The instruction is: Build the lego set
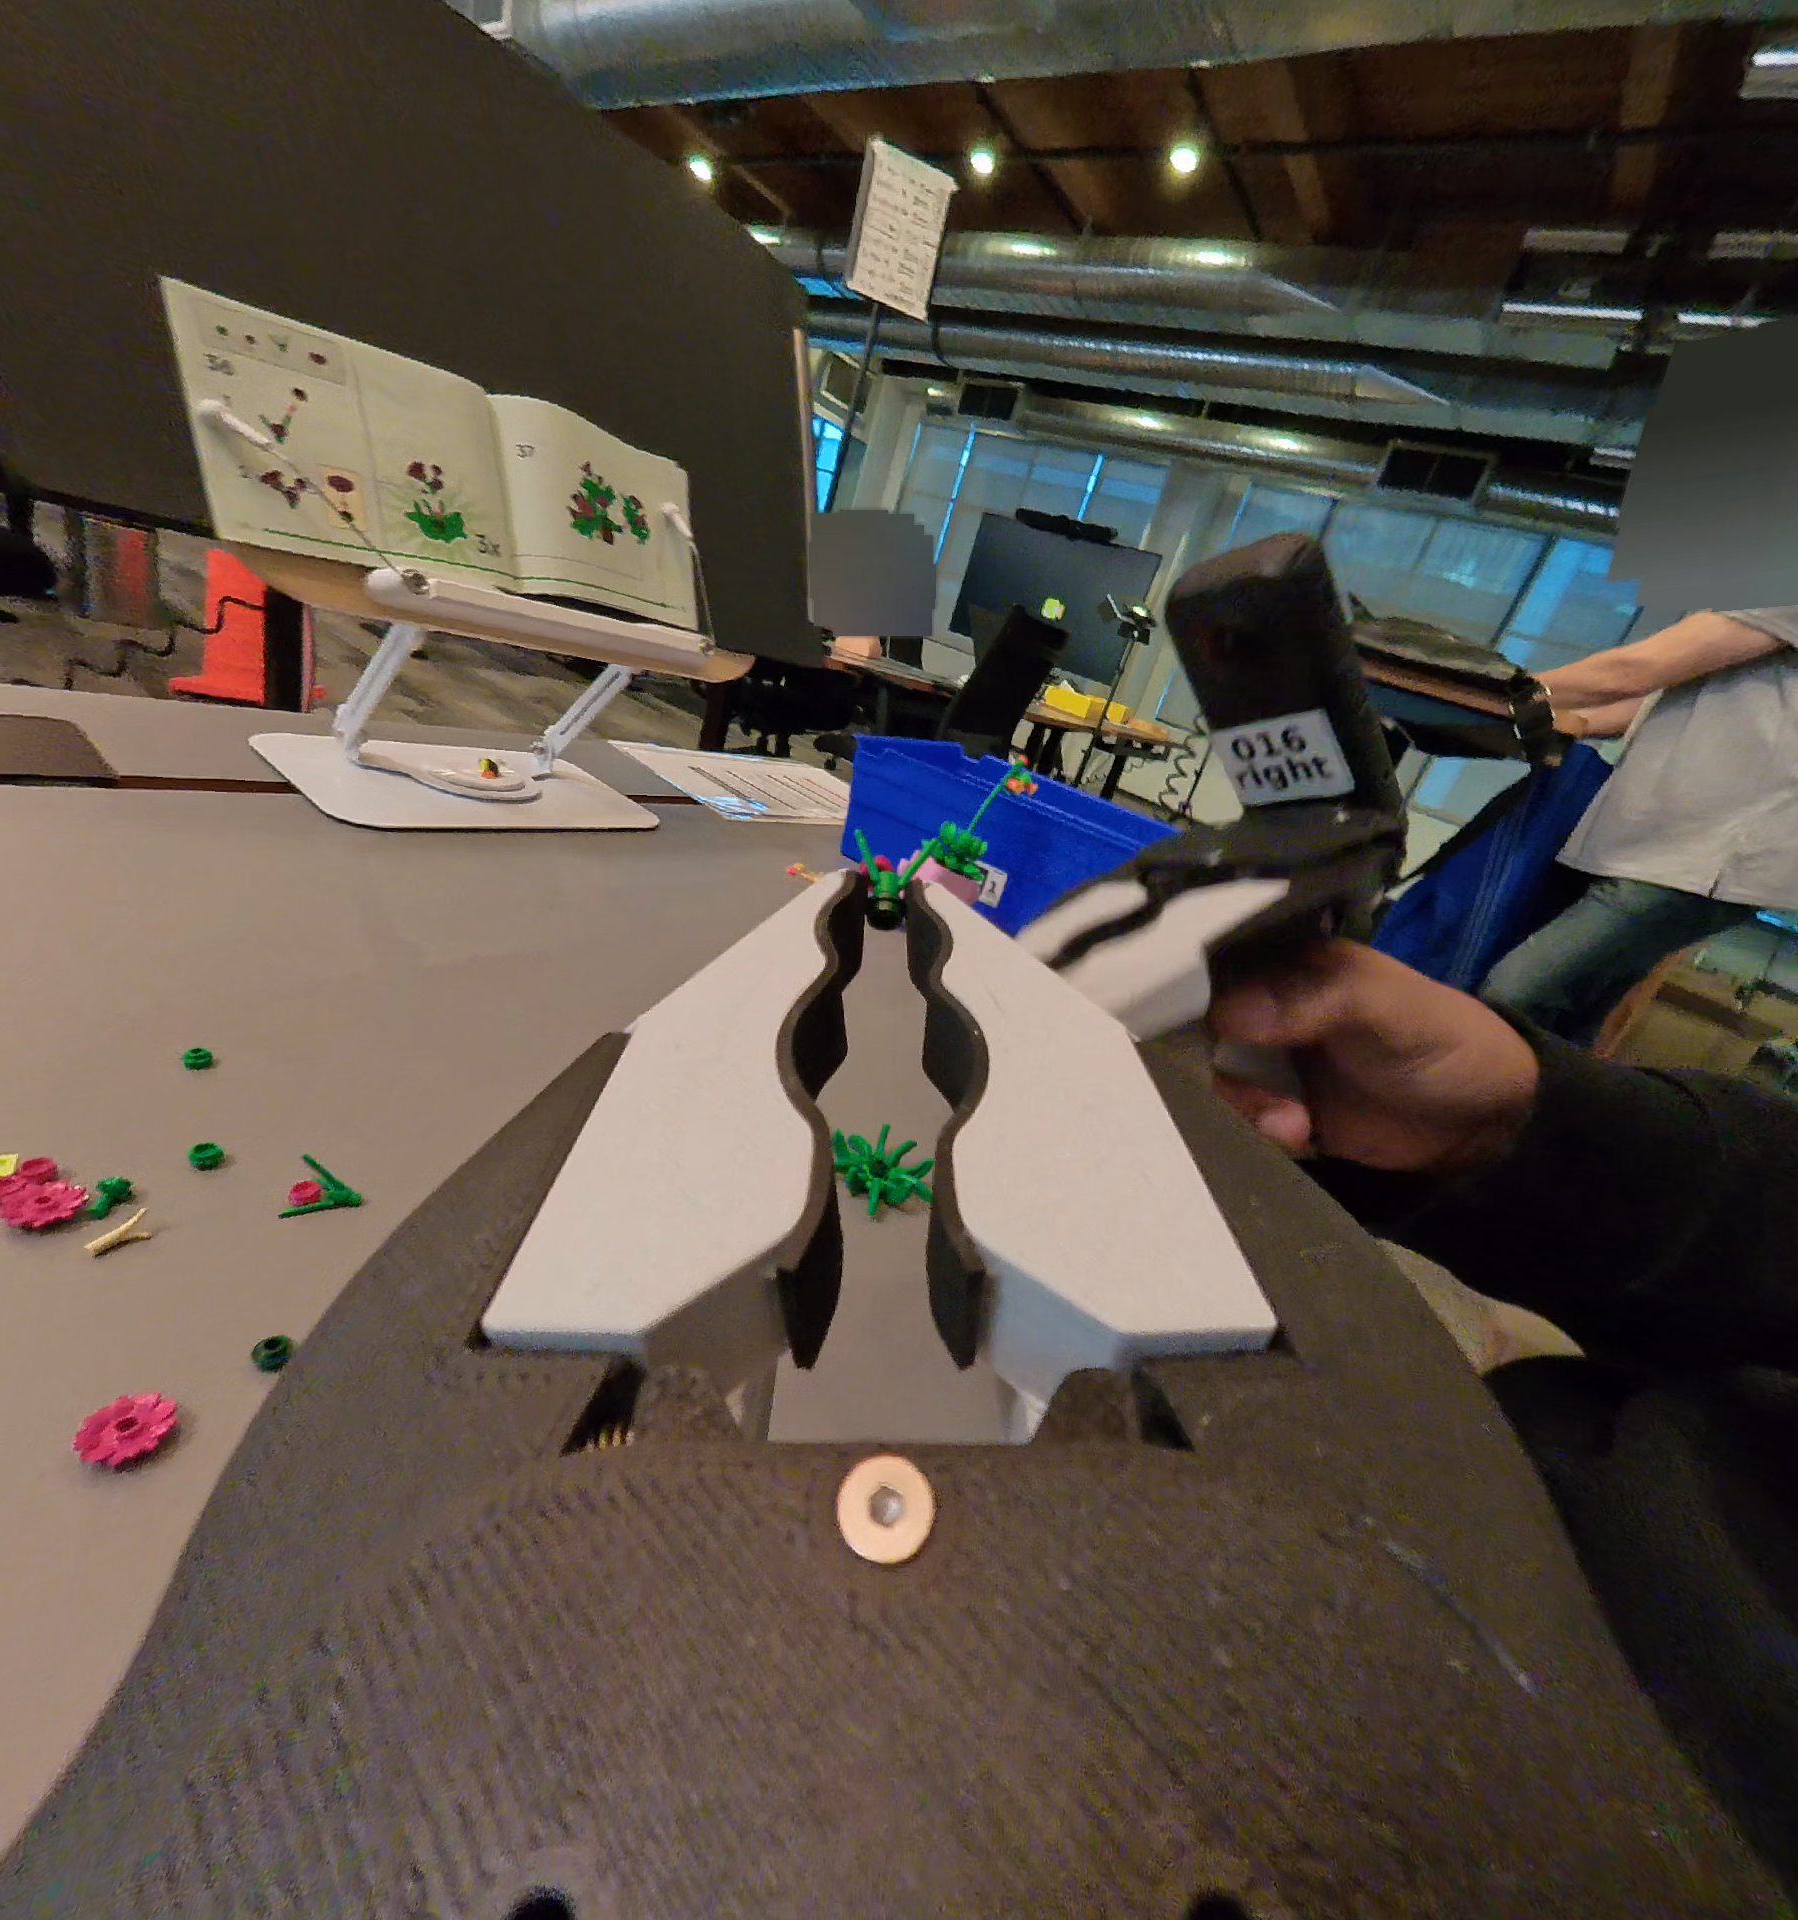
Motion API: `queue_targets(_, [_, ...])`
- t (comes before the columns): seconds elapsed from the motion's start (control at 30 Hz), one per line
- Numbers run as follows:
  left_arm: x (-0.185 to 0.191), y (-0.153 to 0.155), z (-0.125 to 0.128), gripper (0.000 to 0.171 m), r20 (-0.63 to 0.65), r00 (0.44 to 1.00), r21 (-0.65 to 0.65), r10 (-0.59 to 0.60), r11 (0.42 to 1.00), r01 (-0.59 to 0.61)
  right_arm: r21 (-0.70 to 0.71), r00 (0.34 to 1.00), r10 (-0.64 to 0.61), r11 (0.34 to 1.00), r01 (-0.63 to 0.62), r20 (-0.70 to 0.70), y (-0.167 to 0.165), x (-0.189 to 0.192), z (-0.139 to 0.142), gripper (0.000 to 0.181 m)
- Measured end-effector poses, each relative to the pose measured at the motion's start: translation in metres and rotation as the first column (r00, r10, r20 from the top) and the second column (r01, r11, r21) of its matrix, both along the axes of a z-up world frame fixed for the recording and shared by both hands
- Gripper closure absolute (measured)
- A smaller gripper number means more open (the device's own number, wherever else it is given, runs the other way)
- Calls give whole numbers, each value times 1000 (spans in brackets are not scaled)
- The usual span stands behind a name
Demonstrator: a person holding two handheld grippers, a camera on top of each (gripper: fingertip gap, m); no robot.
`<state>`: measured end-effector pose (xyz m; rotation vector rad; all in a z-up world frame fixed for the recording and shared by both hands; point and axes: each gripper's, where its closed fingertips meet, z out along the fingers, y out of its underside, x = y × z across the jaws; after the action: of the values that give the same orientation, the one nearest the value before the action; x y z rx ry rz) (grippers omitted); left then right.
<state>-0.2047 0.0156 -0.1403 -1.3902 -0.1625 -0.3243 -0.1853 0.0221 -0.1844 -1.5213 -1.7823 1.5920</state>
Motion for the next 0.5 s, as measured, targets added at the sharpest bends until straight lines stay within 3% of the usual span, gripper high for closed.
queue_targets(0.07, [-7, -3, 1, 167, 30, 999, 12, 20, 1000, -21, 141, 979, 20, 989, -50, 202, -4, 14, -41, 176])
queue_targets(0.13, [-12, -5, 0, 167, 56, 998, 19, 28, 999, -29, 321, 954, 4, 941, -106, 301, -7, 25, -72, 176])
queue_targets(0.27, [-15, -8, 2, 166, 72, 997, 31, 32, 999, -34, 566, 961, -27, 812, -140, 276, -9, 25, -93, 176])
queue_targets(0.33, [-14, -7, 2, 166, 66, 997, 27, 31, 999, -33, 617, 964, -35, 774, -141, 264, -8, 24, -98, 176])
queue_targets(0.5, [-13, -7, 1, 166, 66, 998, 26, 22, 999, -24, 587, 956, -46, 798, -139, 289, -13, 31, -110, 176])
